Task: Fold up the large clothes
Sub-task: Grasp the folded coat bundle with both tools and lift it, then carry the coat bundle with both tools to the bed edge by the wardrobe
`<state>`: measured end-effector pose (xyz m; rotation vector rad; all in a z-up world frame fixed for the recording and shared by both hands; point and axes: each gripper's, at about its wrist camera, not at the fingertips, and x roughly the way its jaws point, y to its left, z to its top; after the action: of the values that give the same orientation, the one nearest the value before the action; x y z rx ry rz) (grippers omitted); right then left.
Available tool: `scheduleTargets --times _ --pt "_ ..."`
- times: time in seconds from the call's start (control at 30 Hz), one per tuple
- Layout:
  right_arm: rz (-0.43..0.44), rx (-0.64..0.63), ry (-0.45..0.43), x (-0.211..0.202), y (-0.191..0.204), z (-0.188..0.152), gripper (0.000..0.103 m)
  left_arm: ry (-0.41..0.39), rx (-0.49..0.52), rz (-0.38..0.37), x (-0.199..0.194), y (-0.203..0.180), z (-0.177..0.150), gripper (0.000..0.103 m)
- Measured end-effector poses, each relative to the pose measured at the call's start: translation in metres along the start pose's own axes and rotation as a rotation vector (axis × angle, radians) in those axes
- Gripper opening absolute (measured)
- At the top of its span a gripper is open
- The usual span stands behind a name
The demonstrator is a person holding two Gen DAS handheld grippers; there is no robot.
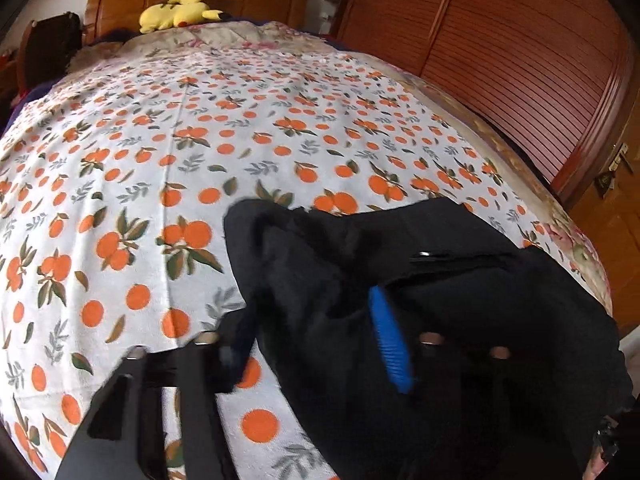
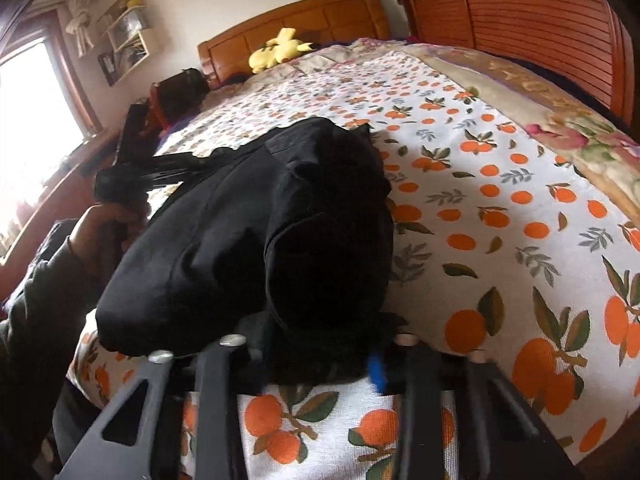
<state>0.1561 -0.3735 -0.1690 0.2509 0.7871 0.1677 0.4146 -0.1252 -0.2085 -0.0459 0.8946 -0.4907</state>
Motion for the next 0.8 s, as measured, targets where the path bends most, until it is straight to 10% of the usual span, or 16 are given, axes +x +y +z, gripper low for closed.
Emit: scheduleTargets --times 0.2,0.47,0.8 --pt "0.026 -0.023 -0.068 -0.014 0.000 0.008 0.010 -0.010 0.067 0.084 -0.009 -0.027 0.005 0.017" --pt "0.003 -0.078 -0.174 -0.048 -0.023 0.040 0.009 -0.131 0.103 0.118 -0.044 -0.078 0.025 0.013" --pt "-0.143 -0.110 -0.309 -0.123 -0.110 0.073 0.009 -0.246 0.199 0.029 -0.032 -0.229 0.076 0.012"
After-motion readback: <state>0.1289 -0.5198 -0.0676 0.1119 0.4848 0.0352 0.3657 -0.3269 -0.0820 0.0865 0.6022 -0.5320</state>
